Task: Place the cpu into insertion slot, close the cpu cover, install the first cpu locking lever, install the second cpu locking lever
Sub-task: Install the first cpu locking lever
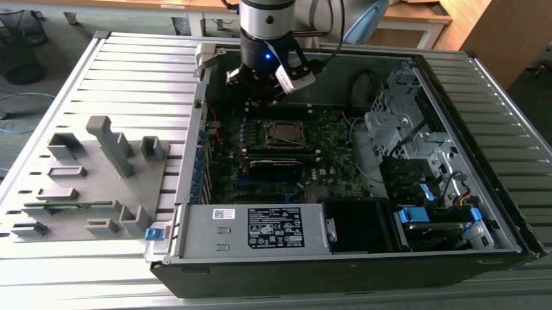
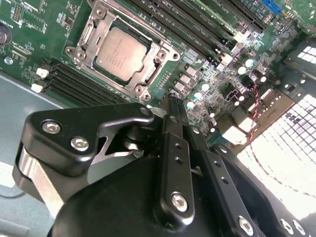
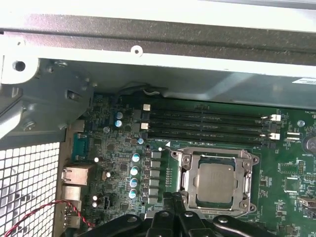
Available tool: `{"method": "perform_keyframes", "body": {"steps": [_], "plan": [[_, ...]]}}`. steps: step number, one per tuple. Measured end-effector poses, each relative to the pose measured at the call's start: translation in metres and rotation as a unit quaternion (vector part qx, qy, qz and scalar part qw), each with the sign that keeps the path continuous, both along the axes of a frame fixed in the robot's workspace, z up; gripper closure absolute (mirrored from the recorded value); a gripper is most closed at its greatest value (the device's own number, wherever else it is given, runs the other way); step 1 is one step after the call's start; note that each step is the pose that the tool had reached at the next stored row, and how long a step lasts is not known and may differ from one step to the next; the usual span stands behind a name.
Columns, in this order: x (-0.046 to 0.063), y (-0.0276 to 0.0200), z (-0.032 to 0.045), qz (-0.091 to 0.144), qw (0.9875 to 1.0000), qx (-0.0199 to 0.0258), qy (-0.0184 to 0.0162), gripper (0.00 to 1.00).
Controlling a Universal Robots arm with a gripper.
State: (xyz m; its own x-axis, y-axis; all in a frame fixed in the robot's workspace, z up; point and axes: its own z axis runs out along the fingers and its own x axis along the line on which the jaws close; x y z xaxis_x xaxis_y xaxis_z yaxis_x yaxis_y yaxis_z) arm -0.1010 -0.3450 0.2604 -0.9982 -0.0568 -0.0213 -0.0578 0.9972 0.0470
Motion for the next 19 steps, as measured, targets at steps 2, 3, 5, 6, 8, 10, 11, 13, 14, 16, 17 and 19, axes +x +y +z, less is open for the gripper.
{"method": "perform_keyframes", "body": {"steps": [2, 3, 5, 6, 8, 10, 11, 13, 14, 16, 17, 19], "plan": [[0.0, 0.0, 0.0001, 0.0, 1.0, -0.0001, 0.0001, 0.89], [-0.0001, 0.0, 0.0001, 0.0, 1.0, -0.0001, 0.0001, 0.89], [-0.0015, -0.0001, 0.0001, 0.0, 1.0, -0.0002, 0.0002, 0.89], [-0.0026, 0.0, 0.0, 0.0, 1.0, -0.0002, 0.0001, 0.89], [-0.0051, 0.0, -0.0002, 0.0, 1.0, -0.0001, 0.0001, 0.89], [-0.0079, 0.0, -0.0003, 0.0, 1.0, 0.0009, 0.0, 0.89], [-0.0082, 0.0, -0.0003, 0.0, 1.0, 0.0033, 0.0, 0.89], [-0.0083, 0.0, -0.0003, 0.0, 0.9999, 0.0115, 0.0, 0.89], [-0.0084, 0.0, -0.0003, 0.0, 0.9999, 0.0171, 0.0, 0.89], [-0.0084, 0.0, -0.0003, 0.0, 0.9997, 0.0239, 0.0, 0.89], [-0.0084, 0.0, -0.0003, 0.0, 0.9997, 0.0239, -0.0001, 0.89], [-0.0086, 0.0, -0.0004, 0.0, 0.9997, 0.024, -0.0001, 0.89]]}}
